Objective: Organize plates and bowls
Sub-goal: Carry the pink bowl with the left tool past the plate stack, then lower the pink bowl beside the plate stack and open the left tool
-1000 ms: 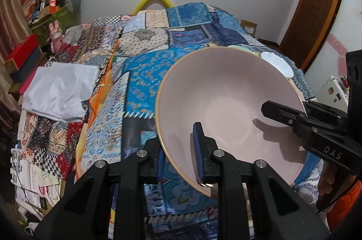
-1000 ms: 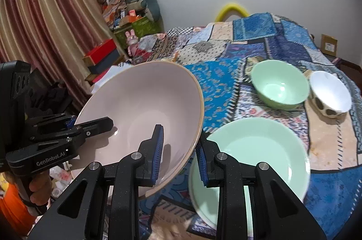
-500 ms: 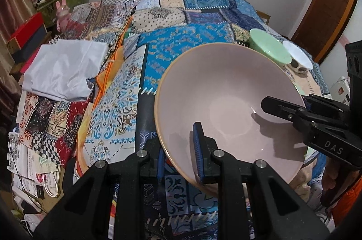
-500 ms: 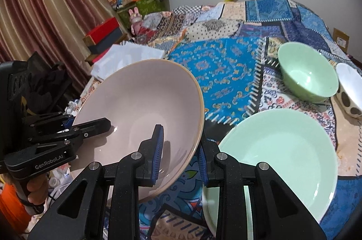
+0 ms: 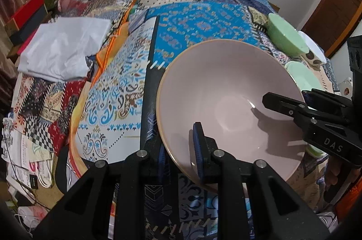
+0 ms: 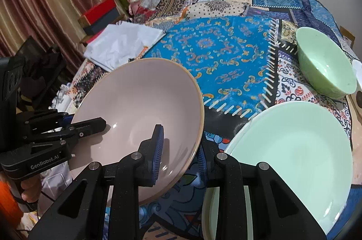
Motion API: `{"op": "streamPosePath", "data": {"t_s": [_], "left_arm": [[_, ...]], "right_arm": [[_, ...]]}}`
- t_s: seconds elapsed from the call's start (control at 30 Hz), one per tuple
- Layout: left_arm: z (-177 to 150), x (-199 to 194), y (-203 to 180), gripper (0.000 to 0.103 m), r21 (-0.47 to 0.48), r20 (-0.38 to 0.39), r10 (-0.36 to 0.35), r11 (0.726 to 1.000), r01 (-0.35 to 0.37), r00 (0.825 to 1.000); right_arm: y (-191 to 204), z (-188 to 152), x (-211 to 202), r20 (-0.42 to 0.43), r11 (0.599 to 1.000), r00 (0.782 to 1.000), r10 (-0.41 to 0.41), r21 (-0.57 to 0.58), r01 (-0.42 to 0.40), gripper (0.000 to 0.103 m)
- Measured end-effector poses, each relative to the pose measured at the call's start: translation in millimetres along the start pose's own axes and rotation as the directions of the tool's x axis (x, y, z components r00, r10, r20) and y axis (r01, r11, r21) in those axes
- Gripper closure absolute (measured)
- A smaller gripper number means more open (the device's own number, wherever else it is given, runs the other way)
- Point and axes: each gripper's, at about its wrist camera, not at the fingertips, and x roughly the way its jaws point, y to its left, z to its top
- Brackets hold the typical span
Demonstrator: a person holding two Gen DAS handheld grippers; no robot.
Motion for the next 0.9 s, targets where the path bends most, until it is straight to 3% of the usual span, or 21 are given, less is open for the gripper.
{"op": "streamPosePath", "data": {"t_s": [0.57, 0.83, 0.9], "left_arm": [[-3.7, -7.3, -4.2, 0.081, 0.032, 0.022, 0.039, 0.999, -0.04, 0.999], [0.8, -39.5, -15.1, 0.081, 0.061, 0.097, 0.069, 0.995, -0.076, 0.993], [3.9, -47.5, -20.2, 0.075, 0.066, 0.117, 0.074, 0.994, -0.082, 0.99]], "right_arm": [[-5.6, 2.8, -8.0, 0.011, 0.999, 0.999, -0.031, -0.011, 0.031, 0.075], [-5.2, 2.3, -35.0, 0.074, 0.999, 0.997, -0.033, -0.021, 0.034, 0.072], [-5.8, 2.1, -44.2, 0.096, 0.999, 0.995, -0.042, -0.023, 0.044, 0.067]]}}
